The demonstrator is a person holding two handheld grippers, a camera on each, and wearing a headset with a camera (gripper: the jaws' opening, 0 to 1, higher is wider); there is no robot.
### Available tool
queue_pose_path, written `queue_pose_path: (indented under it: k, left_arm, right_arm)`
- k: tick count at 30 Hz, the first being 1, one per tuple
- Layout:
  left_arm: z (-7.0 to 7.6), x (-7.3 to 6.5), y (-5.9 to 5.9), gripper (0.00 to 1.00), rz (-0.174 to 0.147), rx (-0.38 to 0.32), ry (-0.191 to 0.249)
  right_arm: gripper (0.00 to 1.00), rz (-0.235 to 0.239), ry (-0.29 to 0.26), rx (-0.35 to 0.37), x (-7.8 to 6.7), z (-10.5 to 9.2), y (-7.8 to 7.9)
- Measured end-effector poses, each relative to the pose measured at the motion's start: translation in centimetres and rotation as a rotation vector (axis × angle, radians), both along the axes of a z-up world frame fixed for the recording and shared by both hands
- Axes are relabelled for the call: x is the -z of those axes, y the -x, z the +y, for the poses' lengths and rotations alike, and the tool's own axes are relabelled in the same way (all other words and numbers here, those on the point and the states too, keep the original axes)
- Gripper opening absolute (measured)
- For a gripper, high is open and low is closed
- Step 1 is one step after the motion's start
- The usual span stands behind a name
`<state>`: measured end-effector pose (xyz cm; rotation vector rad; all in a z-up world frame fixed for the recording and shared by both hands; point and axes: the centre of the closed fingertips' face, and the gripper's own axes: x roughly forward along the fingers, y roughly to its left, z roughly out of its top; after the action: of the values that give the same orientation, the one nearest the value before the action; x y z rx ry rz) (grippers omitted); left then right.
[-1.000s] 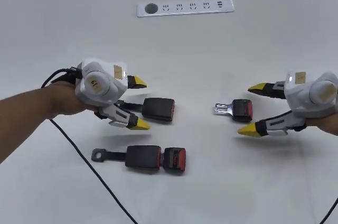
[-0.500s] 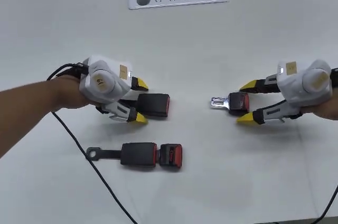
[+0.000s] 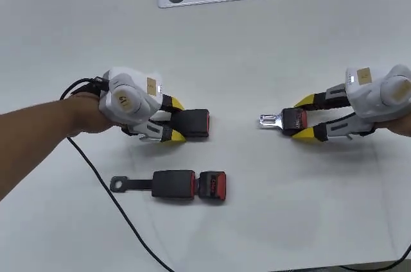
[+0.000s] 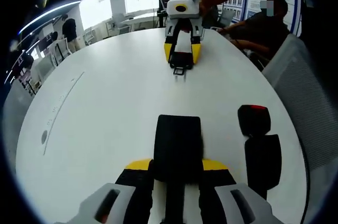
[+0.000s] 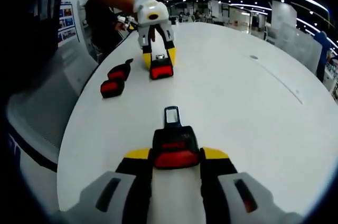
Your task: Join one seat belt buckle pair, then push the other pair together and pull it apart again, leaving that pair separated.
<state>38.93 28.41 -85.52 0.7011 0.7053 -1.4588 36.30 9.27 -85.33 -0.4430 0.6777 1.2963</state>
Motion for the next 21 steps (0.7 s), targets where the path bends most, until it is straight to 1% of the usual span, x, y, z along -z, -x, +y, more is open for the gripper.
queue_pose_path:
  k: [2,10,14,17,21]
  left_arm:
    - [0.0,0.0,0.0,0.34,0.001,-0.004,-0.002]
    - [0.0,0.1,-0.1,0.34,0.002,-0.002,-0.024]
    - [0.0,0.0,-0.1,0.34,0.004,-0.004,-0.030]
    - [0.0,0.0,-0.1,0.34,0.006,-0.008,-0.031]
    - [0.1,0.0,-0.2,0.34,0.006,-0.008,-0.036]
  right_arm:
    - [0.36,-0.001,-0.017,0.010,0.0,-0.1,-0.1]
    - [0.36,-0.005,-0.042,0.024,0.0,-0.1,-0.4]
    - [0.36,-0.007,-0.070,0.042,0.0,0.0,-0.6]
    - [0.36,-0.010,-0.087,0.048,0.0,0.4,-0.8]
    - [0.36,-0.014,-0.096,0.041,0.0,1.0,-1.0]
